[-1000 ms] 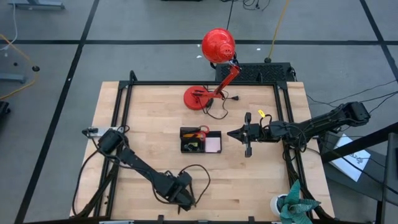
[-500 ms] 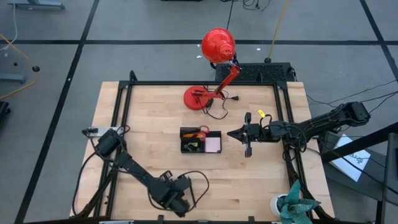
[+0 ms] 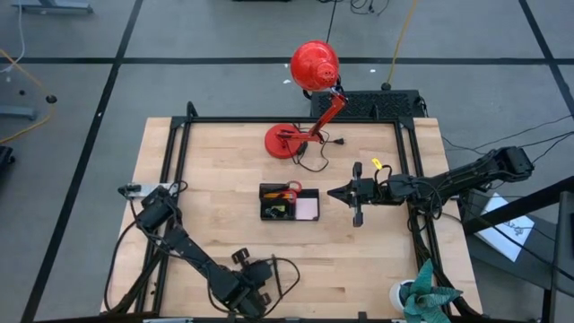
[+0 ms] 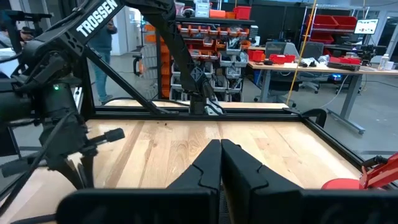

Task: Pick and place office supplies into organizer
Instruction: Put the black pen into the black mesh desk organizer

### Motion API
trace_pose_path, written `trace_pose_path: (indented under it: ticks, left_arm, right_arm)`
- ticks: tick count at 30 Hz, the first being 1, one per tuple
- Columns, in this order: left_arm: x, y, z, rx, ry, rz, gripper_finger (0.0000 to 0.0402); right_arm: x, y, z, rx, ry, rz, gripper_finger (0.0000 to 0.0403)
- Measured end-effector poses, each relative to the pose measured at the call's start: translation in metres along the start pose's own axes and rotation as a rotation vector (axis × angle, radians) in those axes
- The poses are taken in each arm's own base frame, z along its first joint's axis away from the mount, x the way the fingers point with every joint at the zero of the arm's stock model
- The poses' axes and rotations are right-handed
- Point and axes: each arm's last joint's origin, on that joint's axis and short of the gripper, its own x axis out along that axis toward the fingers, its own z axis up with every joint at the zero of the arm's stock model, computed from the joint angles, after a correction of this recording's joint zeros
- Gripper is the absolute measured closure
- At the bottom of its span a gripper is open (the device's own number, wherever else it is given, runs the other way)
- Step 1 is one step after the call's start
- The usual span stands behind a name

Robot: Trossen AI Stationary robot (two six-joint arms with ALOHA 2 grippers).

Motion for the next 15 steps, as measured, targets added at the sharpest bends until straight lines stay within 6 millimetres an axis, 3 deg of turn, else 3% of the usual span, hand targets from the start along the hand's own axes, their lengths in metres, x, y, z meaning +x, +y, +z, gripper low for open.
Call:
trace_pose_path:
  ticks: [9,15]
  left_arm:
    - [-0.01,0.008,0.016,-0.014,-0.169,0.058,0.0363]
    - [-0.033,0.024,0.032,0.004,-0.422,0.197,0.0363]
  right_arm:
    - [0.0,0.0,0.0,-0.001,0.0,0.0,0.0399]
    - [0.0,0.0,0.0,0.0,0.002,0.0,0.0399]
